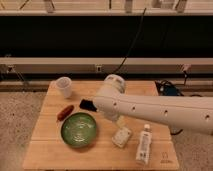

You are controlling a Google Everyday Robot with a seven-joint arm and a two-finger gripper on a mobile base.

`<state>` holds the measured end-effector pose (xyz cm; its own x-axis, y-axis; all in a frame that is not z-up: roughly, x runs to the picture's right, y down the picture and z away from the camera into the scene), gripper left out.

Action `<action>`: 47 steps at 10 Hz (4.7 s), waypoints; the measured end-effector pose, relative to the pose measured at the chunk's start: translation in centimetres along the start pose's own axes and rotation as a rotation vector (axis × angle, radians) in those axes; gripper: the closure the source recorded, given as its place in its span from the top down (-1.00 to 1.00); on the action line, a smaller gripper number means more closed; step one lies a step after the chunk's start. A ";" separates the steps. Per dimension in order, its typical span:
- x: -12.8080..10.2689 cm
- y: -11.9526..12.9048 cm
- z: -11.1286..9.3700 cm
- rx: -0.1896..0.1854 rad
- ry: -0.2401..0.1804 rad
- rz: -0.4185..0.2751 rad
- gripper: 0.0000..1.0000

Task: Drag the ceramic bowl in a circle

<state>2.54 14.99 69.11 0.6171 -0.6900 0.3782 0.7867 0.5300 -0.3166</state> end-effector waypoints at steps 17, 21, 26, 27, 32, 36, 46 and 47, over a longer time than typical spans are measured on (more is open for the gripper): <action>-6.9 -3.7 5.4 0.075 -0.074 -0.256 0.60; -7.3 -4.5 6.4 0.084 -0.089 -0.283 0.60; -7.9 -5.1 7.7 0.090 -0.114 -0.317 0.60; -8.0 -5.3 7.6 0.093 -0.118 -0.323 0.60; -8.3 -5.6 8.3 0.092 -0.142 -0.355 0.60; -8.7 -5.9 8.4 0.089 -0.156 -0.393 0.60; -8.7 -6.3 9.7 0.097 -0.215 -0.430 0.60; -8.6 -6.3 9.9 0.098 -0.218 -0.433 0.60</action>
<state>-7.60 22.46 76.42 0.2146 -0.7437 0.6331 0.9632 0.2684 -0.0112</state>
